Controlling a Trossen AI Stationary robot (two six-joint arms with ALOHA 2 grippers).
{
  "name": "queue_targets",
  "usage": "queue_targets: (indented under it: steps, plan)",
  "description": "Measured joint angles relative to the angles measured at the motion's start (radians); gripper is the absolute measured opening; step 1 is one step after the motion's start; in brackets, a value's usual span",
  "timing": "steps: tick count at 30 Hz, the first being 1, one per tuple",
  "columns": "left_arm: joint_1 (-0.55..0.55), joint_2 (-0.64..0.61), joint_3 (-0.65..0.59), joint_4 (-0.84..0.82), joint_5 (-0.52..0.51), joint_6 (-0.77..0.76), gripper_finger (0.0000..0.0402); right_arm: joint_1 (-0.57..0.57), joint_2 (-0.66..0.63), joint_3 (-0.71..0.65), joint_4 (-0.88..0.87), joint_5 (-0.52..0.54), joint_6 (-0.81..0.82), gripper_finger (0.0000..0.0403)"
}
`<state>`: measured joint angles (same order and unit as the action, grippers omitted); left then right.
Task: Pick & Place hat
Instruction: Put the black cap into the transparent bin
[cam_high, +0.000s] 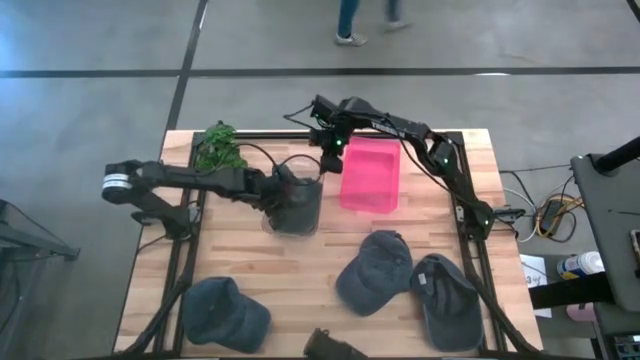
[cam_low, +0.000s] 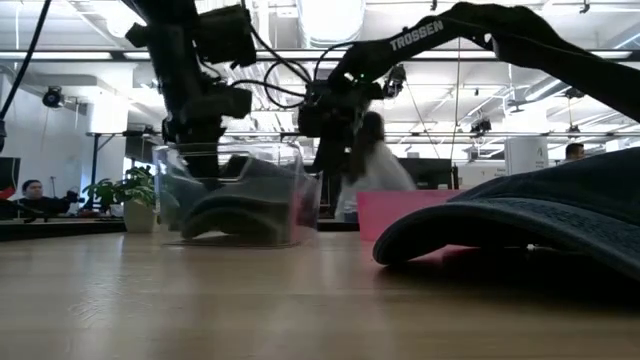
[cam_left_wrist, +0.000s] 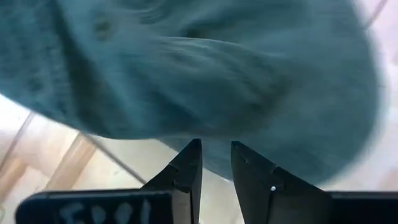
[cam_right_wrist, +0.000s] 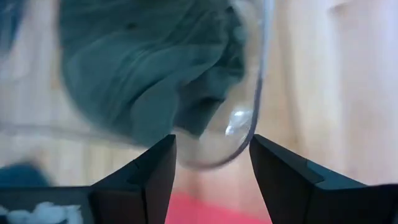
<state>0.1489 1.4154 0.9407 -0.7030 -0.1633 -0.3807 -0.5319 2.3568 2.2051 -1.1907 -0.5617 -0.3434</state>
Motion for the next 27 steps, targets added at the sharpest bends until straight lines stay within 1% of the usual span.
queue_targets:
  steps: [2,4,9,11,12,14,18,20,23,25,27]
  plan:
    - [0.004,0.001,-0.015,0.003,-0.015,0.015,0.0078,0.017,-0.009,-0.006,-0.045,-0.032,-0.006,0.0199]
    - [0.009,0.001,-0.028,0.0,-0.053,0.032,0.0078,0.038,-0.015,-0.01,-0.08,-0.073,-0.007,0.0199]
    - [0.02,-0.003,-0.045,-0.005,-0.243,0.067,0.0078,0.103,-0.033,-0.027,-0.14,-0.229,-0.022,0.0199]
    - [0.021,-0.014,-0.046,0.002,-0.285,0.076,0.0078,0.13,-0.04,-0.04,-0.14,-0.232,-0.031,0.0199]
    - [0.021,-0.024,-0.045,0.004,-0.287,0.077,0.0078,0.138,-0.045,-0.048,-0.138,-0.218,-0.032,0.0199]
    - [0.02,-0.045,-0.042,-0.006,-0.27,0.08,0.0078,0.147,-0.054,-0.059,-0.138,-0.169,-0.031,0.0199]
    - [0.014,-0.097,-0.038,-0.048,-0.189,0.034,0.0078,0.132,-0.075,-0.069,-0.132,-0.051,-0.003,0.0199]
    - [0.013,-0.127,-0.045,-0.042,-0.147,0.001,0.0078,0.117,-0.094,-0.07,-0.095,-0.044,0.039,0.0199]
    - [0.013,-0.145,-0.08,-0.02,-0.08,-0.014,0.0078,0.102,-0.129,-0.07,0.016,-0.044,0.168,0.0199]
    - [0.013,-0.145,-0.115,0.027,-0.045,-0.015,0.0078,0.104,-0.137,-0.068,0.095,-0.044,0.236,0.0199]
    - [0.013,-0.142,-0.153,0.091,-0.02,-0.032,0.0078,0.119,-0.138,-0.069,0.135,-0.043,0.276,0.0199]
